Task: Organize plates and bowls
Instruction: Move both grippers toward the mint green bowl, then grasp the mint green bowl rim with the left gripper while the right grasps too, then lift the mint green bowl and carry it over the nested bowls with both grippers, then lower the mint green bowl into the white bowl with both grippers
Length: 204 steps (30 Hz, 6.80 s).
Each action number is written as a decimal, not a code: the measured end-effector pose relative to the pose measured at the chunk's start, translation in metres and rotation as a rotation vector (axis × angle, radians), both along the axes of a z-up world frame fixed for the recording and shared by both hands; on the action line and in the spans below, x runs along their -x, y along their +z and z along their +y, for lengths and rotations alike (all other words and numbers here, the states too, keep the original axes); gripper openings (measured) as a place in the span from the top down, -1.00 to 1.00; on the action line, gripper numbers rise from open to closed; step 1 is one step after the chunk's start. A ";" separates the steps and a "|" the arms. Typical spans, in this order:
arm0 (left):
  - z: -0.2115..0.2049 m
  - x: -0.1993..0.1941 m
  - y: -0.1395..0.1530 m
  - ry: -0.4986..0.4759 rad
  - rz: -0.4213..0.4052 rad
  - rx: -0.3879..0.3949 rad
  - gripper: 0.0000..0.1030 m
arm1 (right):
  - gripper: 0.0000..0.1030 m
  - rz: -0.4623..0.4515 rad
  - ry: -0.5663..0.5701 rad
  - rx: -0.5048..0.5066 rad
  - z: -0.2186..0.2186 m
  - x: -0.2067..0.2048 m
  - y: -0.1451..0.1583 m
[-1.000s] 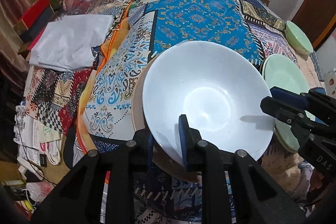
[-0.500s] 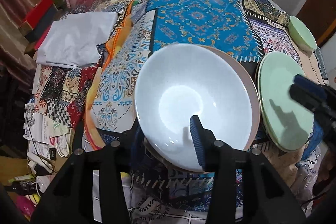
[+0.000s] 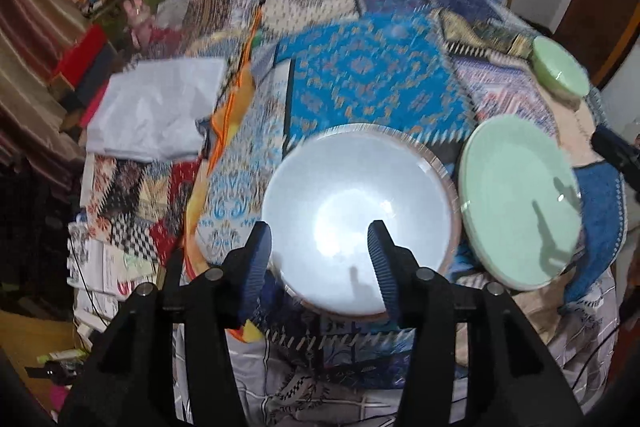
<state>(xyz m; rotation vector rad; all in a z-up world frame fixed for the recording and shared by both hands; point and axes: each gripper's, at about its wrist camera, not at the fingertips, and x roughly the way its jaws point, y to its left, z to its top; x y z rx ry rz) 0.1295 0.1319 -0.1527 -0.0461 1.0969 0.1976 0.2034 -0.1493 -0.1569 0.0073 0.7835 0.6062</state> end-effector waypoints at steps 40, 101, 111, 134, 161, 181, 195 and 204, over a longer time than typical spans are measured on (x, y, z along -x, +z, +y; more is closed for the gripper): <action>-0.245 -0.251 -0.032 -0.359 -0.161 0.063 -0.67 | 0.31 0.087 -0.344 0.049 -0.176 -0.176 -0.044; -0.218 -0.156 0.003 -0.349 -0.156 0.135 0.57 | 0.63 0.009 -0.126 -0.010 -0.090 -0.071 0.014; -0.180 -0.105 0.032 -0.291 -0.203 0.137 0.57 | 0.63 -0.024 -0.076 -0.029 -0.056 -0.036 0.032; -0.068 0.006 0.049 -0.141 -0.250 0.126 0.57 | 0.63 -0.029 0.094 -0.059 0.042 0.031 0.035; 0.029 0.035 -0.025 0.020 -0.124 0.168 0.57 | 0.63 0.122 0.226 -0.035 0.134 0.038 -0.019; 0.041 0.017 -0.062 0.030 -0.065 0.195 0.57 | 0.63 0.168 0.208 0.020 0.151 0.025 -0.044; 0.045 0.001 -0.068 0.053 -0.067 0.159 0.57 | 0.63 0.161 0.192 0.008 0.143 0.020 -0.044; 0.041 -0.007 -0.066 0.048 -0.064 0.110 0.57 | 0.63 0.139 0.183 0.008 0.143 0.017 -0.043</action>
